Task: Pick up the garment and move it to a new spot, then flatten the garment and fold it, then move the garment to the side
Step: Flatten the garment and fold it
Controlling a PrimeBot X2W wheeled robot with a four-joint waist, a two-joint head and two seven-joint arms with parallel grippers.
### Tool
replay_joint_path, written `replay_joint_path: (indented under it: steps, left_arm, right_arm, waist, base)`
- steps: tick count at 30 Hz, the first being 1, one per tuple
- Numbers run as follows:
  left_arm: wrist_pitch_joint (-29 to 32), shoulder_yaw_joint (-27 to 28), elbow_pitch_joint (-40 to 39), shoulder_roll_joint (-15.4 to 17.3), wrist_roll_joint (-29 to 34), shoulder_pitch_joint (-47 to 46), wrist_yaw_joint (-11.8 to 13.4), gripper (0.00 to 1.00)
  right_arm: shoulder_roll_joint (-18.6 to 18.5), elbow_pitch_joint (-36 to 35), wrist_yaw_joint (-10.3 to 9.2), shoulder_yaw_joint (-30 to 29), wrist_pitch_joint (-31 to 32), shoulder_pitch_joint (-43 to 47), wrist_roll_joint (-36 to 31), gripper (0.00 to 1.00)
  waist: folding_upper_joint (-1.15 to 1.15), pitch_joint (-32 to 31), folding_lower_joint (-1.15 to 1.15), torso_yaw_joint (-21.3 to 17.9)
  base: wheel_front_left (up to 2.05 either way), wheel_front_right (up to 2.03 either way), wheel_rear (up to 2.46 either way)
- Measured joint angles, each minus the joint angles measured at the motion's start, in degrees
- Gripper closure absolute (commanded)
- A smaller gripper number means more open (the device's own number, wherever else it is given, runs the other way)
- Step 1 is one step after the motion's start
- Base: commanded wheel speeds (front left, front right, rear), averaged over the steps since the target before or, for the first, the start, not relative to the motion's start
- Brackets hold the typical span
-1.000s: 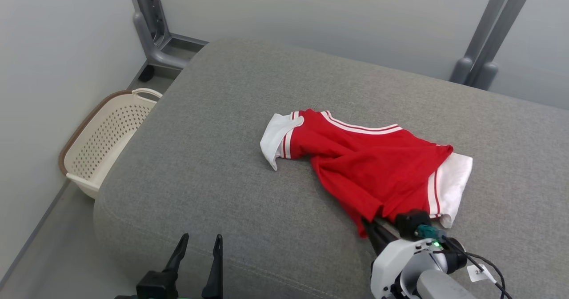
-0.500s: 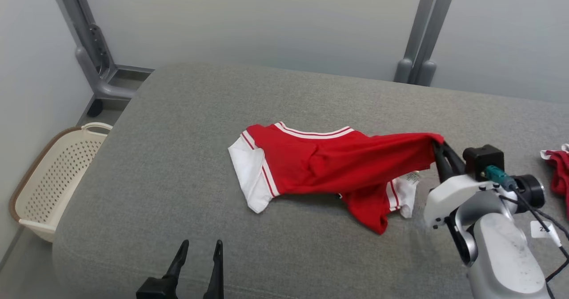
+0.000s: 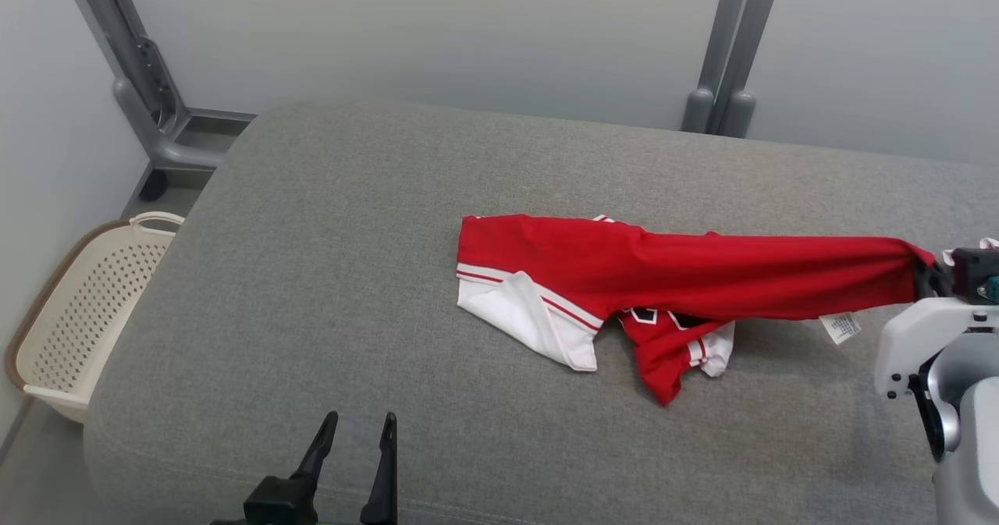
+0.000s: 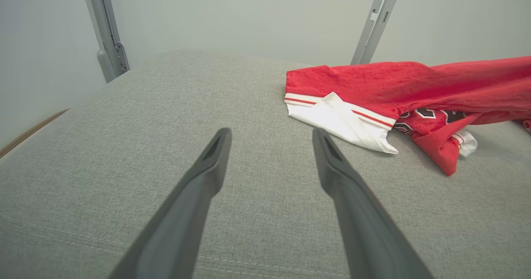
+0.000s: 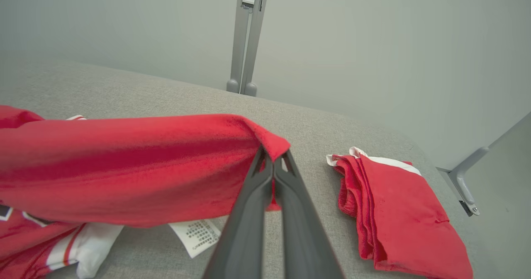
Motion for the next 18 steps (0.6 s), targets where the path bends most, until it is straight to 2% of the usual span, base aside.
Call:
replay_joint_path:
  steps: [6, 18]
  left_arm:
    - [0.01, -0.16, 0.31, 0.25, 0.00, -0.76, 0.11, 0.00]
    - [0.09, -1.03, 0.03, 0.56, -0.20, -0.81, 0.19, 0.00]
  right_arm:
    - [2.48, -2.74, 0.00, -5.72, 5.30, 3.55, 1.44, 1.00]
    - [5.16, -9.35, 0.00, -8.94, 18.34, 12.18, 5.30, 1.00]
  waist:
    - [0.00, -0.12, 0.00, 1.56]
    - [0.00, 0.06, 0.00, 3.33]
  base:
    - [0.00, 0.00, 0.00]
    - [0.00, 0.00, 0.00]
